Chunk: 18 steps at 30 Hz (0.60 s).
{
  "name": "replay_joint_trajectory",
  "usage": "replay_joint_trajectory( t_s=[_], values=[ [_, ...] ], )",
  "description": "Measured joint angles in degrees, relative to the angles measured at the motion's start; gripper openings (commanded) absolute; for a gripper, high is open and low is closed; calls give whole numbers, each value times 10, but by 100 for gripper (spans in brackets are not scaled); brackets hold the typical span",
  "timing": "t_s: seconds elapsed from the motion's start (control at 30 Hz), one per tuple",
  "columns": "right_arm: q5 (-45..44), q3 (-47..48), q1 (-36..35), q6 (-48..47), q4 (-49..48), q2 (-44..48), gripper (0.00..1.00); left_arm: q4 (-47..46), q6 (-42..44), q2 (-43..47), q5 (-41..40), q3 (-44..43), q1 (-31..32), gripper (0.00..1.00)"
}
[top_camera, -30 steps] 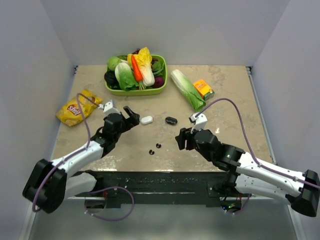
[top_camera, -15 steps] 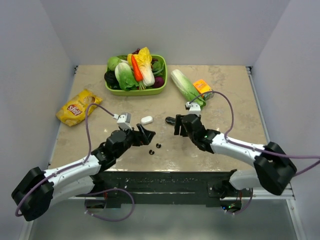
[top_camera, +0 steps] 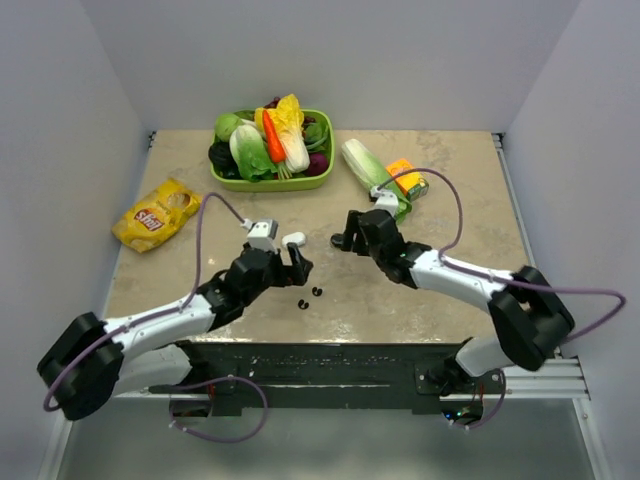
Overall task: Insert the wireless bluetooth earbuds into the charging case
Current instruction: Pick up the charging case at the center of the board.
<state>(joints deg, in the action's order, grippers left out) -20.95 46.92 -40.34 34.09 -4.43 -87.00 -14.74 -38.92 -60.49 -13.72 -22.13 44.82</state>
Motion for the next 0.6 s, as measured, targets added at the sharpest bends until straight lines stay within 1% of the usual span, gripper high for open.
replay_joint_trajectory(
  t_s=[0.07, 0.17, 0.2, 0.3, 0.37, 0.47, 0.6],
  values=[
    [-13, -22, 0, 10, 8, 62, 72, 22, 9, -59, -2, -54, 3, 98],
    [-38, -62, 0, 20, 24, 188, 73, 55, 25, -152, -21, -152, 24, 100],
    [-44, -72, 0, 23, 32, 228, 73, 68, 31, -195, -28, -198, 35, 100],
    [-62, -99, 0, 28, 69, 339, 74, 99, 51, -296, -39, -300, 52, 100],
    [-66, -117, 0, 31, 98, 401, 74, 113, 67, -350, -40, -342, 55, 100],
    [-66, -132, 2, 31, 134, 467, 74, 133, 91, -403, -39, -369, 55, 100],
    [-64, -137, 2, 30, 174, 507, 74, 165, 123, -448, -45, -403, 55, 100]
  ],
)
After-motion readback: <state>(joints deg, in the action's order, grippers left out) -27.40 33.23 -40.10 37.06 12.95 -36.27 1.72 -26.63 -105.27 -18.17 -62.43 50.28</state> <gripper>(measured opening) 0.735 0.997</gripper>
